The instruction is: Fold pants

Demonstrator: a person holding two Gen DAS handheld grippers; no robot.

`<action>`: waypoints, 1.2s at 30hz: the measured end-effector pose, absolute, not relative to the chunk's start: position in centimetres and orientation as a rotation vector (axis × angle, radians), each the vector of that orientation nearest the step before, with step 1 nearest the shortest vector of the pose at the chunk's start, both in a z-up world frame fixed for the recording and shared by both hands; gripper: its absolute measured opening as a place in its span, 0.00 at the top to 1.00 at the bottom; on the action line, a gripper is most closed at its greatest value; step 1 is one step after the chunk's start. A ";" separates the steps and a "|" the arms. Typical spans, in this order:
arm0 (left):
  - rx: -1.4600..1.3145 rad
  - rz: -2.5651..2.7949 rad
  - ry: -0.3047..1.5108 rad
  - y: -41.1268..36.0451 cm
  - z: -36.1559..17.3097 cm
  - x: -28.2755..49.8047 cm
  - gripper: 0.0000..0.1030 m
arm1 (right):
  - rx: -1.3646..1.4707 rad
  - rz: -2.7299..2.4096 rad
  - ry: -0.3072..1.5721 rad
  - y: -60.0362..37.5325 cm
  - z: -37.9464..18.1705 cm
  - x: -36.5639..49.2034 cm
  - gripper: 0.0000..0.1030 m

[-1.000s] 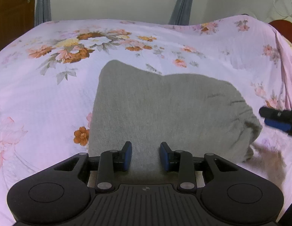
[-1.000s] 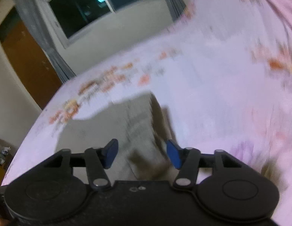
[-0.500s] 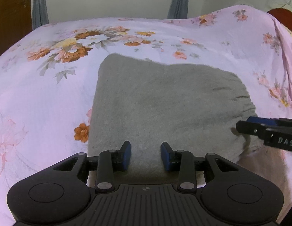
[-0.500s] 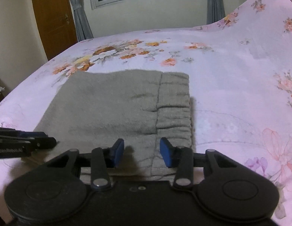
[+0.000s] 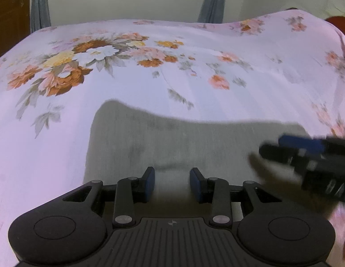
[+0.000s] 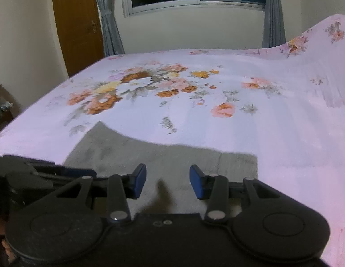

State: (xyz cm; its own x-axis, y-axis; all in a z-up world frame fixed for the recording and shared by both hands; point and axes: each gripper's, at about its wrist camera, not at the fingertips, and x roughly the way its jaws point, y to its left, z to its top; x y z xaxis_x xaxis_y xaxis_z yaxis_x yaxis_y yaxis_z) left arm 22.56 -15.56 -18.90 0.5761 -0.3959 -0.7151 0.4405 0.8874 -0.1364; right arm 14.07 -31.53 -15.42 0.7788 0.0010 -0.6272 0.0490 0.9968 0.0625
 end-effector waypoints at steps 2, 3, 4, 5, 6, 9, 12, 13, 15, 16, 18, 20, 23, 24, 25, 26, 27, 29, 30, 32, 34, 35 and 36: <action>0.046 -0.480 0.832 -16.2 -19.2 24.4 0.65 | 0.081 -0.032 0.710 -32.3 -16.6 15.1 0.60; 0.044 -0.474 0.834 -16.6 -19.4 25.3 0.65 | 0.083 -0.032 0.715 -32.5 -17.0 15.3 0.61; 0.048 -0.471 0.834 -16.9 -19.6 25.9 0.65 | 0.084 -0.033 0.714 -32.7 -17.4 15.4 0.61; 0.053 -0.471 0.833 -17.2 -19.8 26.5 0.65 | 0.084 -0.035 0.711 -32.8 -17.8 15.5 0.61; 0.058 -0.468 0.831 -17.6 -19.9 27.0 0.65 | 0.084 -0.037 0.708 -32.9 -18.1 15.5 0.61; 0.050 -0.447 0.848 -18.0 -20.2 27.6 0.65 | 0.080 -0.040 0.715 -32.9 -18.2 15.8 0.61; 0.071 -0.455 0.827 -17.6 -19.6 26.0 0.65 | 0.085 -0.023 0.689 -32.3 -16.4 14.7 0.58; 0.078 -0.460 0.820 -17.2 -19.4 25.2 0.65 | 0.081 -0.012 0.671 -32.0 -15.7 14.0 0.58; 0.087 -0.466 0.812 -16.4 -19.3 23.4 0.65 | 0.082 -0.006 0.658 -31.7 -15.2 12.7 0.57; 0.092 -0.463 0.802 -16.0 -19.2 22.6 0.64 | 0.093 -0.002 0.664 -31.6 -15.3 12.1 0.57; 0.080 -0.461 0.810 -15.3 -19.2 21.1 0.62 | 0.096 -0.006 0.677 -31.5 -15.9 10.9 0.57; 0.072 -0.466 0.815 -14.7 -19.2 19.7 0.61 | 0.087 -0.007 0.695 -31.4 -16.8 10.0 0.57; 0.091 -0.466 0.803 -14.2 -19.4 17.5 0.60 | 0.119 -0.008 0.706 -31.6 -17.3 9.3 0.57; 0.100 -0.465 0.799 -14.2 -19.4 16.8 0.60 | 0.128 -0.010 0.705 -31.5 -17.0 9.2 0.57; 0.102 -0.464 0.800 -14.0 -19.4 16.3 0.59 | 0.137 -0.012 0.702 -31.4 -16.6 9.1 0.57; 0.103 -0.462 0.802 -13.9 -19.3 15.8 0.59 | 0.141 -0.011 0.696 -31.3 -16.2 8.8 0.57; 0.101 -0.460 0.803 -13.7 -19.3 15.5 0.59 | 0.143 -0.009 0.689 -31.1 -15.9 8.5 0.57; 0.102 -0.456 0.806 -13.5 -19.3 14.9 0.59 | 0.138 -0.011 0.674 -30.9 -15.3 7.6 0.55; 0.107 -0.454 0.805 -13.5 -19.2 14.6 0.59 | 0.132 -0.015 0.671 -30.7 -15.1 7.2 0.55; 0.112 -0.449 0.804 -13.4 -19.2 13.9 0.59 | 0.128 -0.020 0.669 -30.8 -15.0 6.4 0.54; 0.106 -0.446 0.805 -13.4 -19.2 13.2 0.59 | 0.121 -0.036 0.668 -31.0 -15.0 5.8 0.54; 0.104 -0.443 0.806 -13.3 -19.2 13.0 0.59 | 0.118 -0.046 0.668 -31.2 -15.1 5.5 0.54; 0.103 -0.442 0.805 -13.3 -19.1 12.7 0.58 | 0.115 -0.054 0.671 -31.4 -15.2 5.2 0.53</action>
